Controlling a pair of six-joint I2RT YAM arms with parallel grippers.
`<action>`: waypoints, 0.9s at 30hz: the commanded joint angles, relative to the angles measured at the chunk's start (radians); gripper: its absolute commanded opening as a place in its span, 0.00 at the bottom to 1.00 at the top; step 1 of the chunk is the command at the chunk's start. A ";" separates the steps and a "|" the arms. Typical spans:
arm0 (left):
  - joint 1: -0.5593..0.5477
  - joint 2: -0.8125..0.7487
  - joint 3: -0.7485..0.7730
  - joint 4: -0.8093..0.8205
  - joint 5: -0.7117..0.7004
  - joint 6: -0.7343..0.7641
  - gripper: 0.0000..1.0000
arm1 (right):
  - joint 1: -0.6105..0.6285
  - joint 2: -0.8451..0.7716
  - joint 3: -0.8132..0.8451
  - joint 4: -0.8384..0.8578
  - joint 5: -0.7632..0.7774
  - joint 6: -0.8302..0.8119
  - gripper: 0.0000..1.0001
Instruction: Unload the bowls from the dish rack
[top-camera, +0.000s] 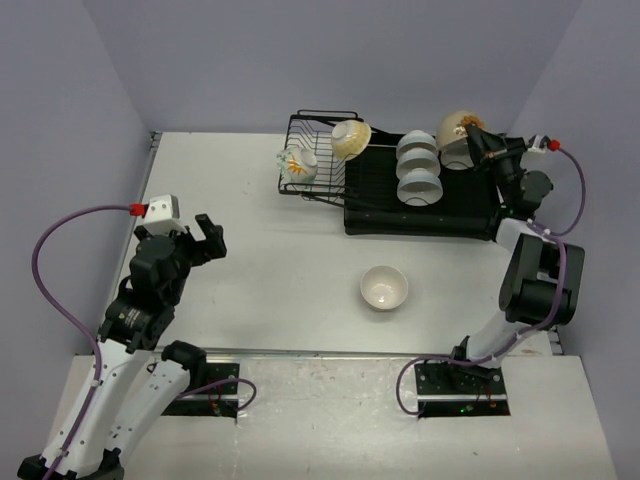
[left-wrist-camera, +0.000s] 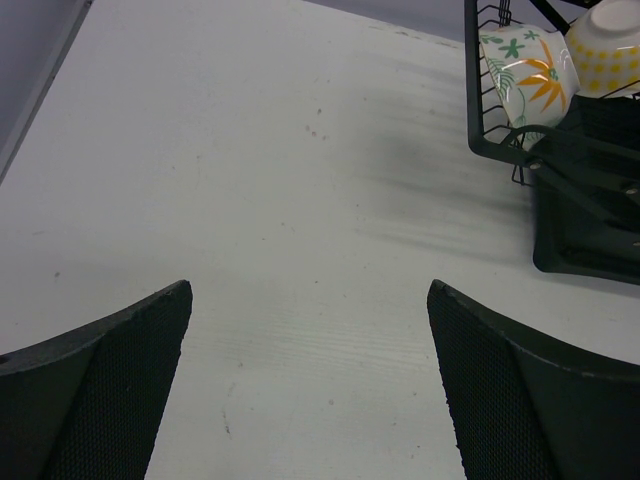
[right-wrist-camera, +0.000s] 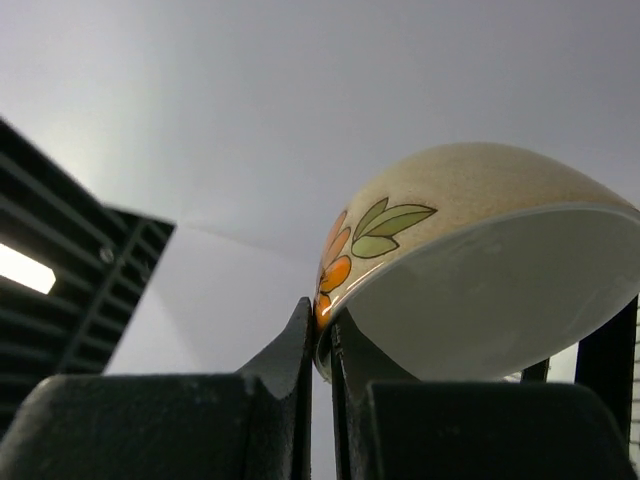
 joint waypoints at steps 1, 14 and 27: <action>-0.004 -0.001 0.002 0.040 0.005 0.016 1.00 | 0.014 -0.175 0.072 0.202 -0.250 -0.128 0.00; 0.000 -0.007 0.002 0.035 -0.015 0.014 1.00 | 0.514 -0.819 0.230 -1.641 0.261 -1.379 0.00; 0.001 -0.014 0.002 0.031 -0.021 0.013 1.00 | 0.996 -0.683 0.253 -2.134 0.777 -1.464 0.00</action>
